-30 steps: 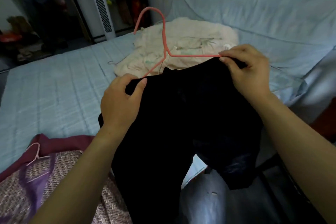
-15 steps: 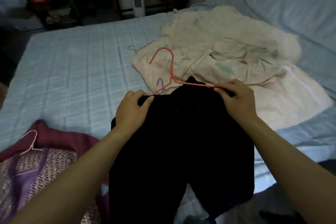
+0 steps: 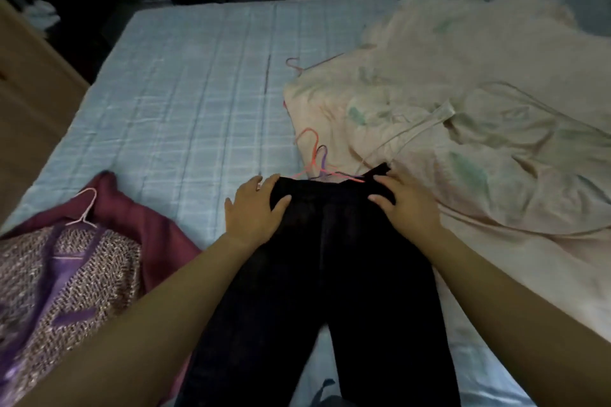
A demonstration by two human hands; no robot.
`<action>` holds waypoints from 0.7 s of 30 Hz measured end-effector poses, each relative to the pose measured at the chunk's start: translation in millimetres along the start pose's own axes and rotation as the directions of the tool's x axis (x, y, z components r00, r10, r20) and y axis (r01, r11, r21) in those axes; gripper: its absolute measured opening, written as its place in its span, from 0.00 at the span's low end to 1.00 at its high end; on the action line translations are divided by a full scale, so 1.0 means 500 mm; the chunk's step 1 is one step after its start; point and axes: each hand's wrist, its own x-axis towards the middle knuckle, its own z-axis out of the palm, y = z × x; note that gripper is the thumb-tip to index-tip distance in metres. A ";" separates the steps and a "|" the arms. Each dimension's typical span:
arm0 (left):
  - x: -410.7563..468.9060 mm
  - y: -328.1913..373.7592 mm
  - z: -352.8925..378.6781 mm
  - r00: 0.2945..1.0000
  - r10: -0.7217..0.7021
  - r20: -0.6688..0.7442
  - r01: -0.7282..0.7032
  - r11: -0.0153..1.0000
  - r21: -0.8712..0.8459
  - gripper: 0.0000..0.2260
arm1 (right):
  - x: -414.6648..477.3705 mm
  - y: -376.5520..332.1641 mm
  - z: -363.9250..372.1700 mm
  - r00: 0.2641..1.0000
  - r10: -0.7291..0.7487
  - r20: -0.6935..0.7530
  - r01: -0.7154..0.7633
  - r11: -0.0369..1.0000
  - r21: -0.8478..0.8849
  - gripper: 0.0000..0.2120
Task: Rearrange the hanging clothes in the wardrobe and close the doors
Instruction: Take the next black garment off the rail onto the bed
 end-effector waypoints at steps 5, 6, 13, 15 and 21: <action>-0.081 -0.042 0.028 0.999 -0.020 0.029 0.017 0.995 0.101 0.25 | -0.035 -0.057 0.056 0.970 -0.095 0.225 0.110 0.993 -0.053 0.31; -0.099 -0.053 0.034 0.999 -0.027 0.026 0.024 0.994 0.104 0.26 | -0.048 -0.071 0.062 0.961 -0.113 0.251 0.133 0.989 -0.061 0.32; -0.262 -0.118 0.062 0.989 -0.148 0.000 0.148 0.989 0.022 0.33 | -0.164 -0.182 0.088 0.902 -0.231 0.365 0.256 0.967 -0.020 0.37; -0.310 -0.145 0.052 0.981 -0.193 -0.020 0.193 0.981 -0.002 0.33 | -0.193 -0.237 0.094 0.874 -0.276 0.400 0.290 0.957 0.025 0.38; -0.471 -0.291 -0.011 0.925 -0.347 -0.154 0.341 0.938 -0.063 0.30 | -0.262 -0.458 0.134 0.753 -0.499 0.430 0.488 0.861 0.144 0.35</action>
